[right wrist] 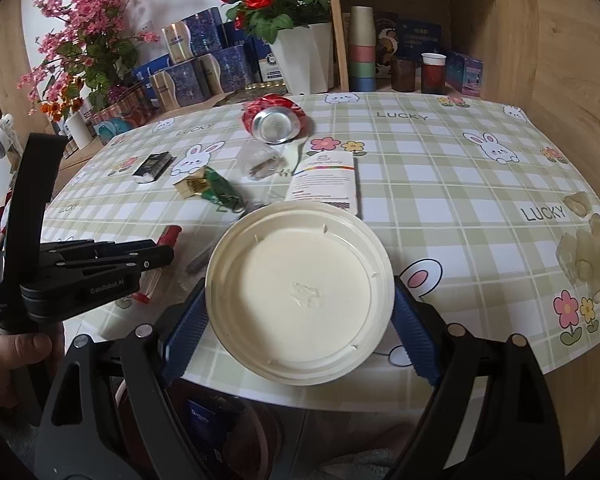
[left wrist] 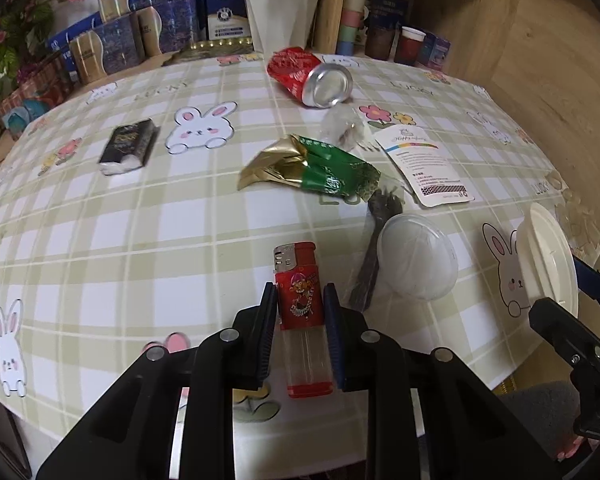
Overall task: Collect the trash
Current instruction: 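Grasp the red lighter with the left gripper and carry it to the bin while the right holds the lid, then open the left gripper over the bin while the right carries the lid over the bin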
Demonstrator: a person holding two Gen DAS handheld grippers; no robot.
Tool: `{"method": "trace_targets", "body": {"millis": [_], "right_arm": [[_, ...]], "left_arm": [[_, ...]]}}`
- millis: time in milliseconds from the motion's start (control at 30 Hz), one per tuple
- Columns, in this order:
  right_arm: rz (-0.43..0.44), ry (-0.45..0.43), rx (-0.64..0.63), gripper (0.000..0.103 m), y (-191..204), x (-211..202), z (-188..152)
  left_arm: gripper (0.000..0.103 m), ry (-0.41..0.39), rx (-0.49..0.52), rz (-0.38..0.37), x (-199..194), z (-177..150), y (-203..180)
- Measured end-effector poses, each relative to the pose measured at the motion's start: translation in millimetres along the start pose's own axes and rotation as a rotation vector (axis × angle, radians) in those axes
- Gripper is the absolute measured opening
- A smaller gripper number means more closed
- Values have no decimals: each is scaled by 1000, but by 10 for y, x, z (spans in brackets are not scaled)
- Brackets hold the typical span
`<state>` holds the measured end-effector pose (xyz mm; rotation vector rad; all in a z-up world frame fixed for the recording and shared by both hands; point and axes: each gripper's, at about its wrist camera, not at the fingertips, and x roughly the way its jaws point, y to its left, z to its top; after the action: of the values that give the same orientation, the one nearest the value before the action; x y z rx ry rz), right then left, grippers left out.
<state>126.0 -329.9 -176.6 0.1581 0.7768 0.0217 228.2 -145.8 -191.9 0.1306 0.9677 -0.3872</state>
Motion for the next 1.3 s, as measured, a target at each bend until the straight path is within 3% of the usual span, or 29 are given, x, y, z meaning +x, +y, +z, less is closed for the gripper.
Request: {"method": "trace_targets", "body": {"millis": [433,500,533,733,1033,1300], "right_arm": [[38,17,-56,85,448,-278,-138],[47,17,-68,85,539,-333,-181],[53,17,-71,85,586,-364,-211],[82,32,-99,85,835,-499,-452],[107,72,-99,85,995,-569,-743],[108,94,-101,85,1030,-562,-836]], "left_arm": [[22,-60,-3,10,-632,-249,275],[20,-67,5,1,-782,-354,334],[11,-67,7,-5,-825,-401,351],[10,-37,-3,-49,-1049,-883,550],[10,11,-20,-188,-1242,-1517,591],[10,102,-74,-242,-964,-1725,563]]}}
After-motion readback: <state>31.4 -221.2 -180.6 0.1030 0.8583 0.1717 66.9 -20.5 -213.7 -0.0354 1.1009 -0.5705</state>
